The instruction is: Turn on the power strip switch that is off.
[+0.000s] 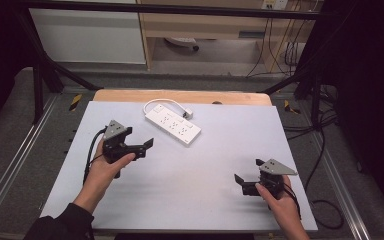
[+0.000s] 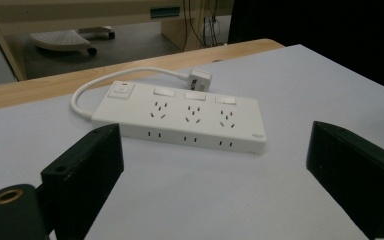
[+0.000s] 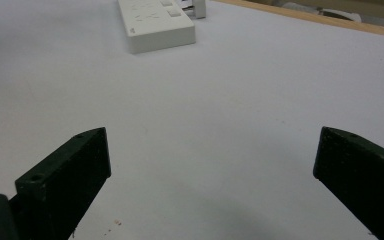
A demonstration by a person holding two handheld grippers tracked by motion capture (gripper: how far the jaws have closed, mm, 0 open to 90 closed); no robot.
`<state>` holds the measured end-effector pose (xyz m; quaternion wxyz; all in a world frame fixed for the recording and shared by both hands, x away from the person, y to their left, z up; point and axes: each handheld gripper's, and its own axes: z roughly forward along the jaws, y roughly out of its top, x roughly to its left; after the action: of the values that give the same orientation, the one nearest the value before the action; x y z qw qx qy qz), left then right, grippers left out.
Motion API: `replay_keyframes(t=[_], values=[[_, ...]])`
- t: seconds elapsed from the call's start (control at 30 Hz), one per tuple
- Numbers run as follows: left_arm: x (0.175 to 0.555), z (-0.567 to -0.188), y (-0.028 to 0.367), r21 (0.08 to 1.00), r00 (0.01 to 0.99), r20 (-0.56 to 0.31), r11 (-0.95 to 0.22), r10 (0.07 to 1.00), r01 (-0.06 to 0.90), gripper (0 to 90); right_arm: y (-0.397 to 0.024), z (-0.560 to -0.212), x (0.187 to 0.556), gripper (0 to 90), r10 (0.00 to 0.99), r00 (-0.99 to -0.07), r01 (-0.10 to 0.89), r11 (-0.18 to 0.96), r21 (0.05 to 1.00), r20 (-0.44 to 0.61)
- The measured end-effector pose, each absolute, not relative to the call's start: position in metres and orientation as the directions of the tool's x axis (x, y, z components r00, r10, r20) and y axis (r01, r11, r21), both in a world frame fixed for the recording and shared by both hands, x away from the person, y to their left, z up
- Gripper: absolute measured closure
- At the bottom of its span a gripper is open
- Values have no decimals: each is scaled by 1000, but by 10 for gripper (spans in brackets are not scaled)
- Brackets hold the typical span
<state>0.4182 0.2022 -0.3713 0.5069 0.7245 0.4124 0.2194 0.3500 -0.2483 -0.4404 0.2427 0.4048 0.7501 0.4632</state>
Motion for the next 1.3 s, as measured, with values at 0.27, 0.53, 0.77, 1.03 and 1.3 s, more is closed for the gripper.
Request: replay_keyframes(t=[0.27,0.53,0.77,1.03,1.3], values=[[444,-372,187,912,550,-80,-162,831,377,86,-246,-440,350,23,827,-562,381,249,891,9],[467,-374,176,910,538,-68,-168,840,378,96,-248,-440,348,23,830,-557,382,240,893,15],[482,-374,167,910,532,-57,-174,845,376,100,-249,-440,348,23,833,-553,389,243,889,15],[497,-369,160,916,524,-49,-171,850,362,103,-250,-440,347,21,836,-548,387,237,891,15],[515,-371,156,917,494,-31,-172,869,360,103,-249,-440,347,21,835,-550,387,251,887,4]])
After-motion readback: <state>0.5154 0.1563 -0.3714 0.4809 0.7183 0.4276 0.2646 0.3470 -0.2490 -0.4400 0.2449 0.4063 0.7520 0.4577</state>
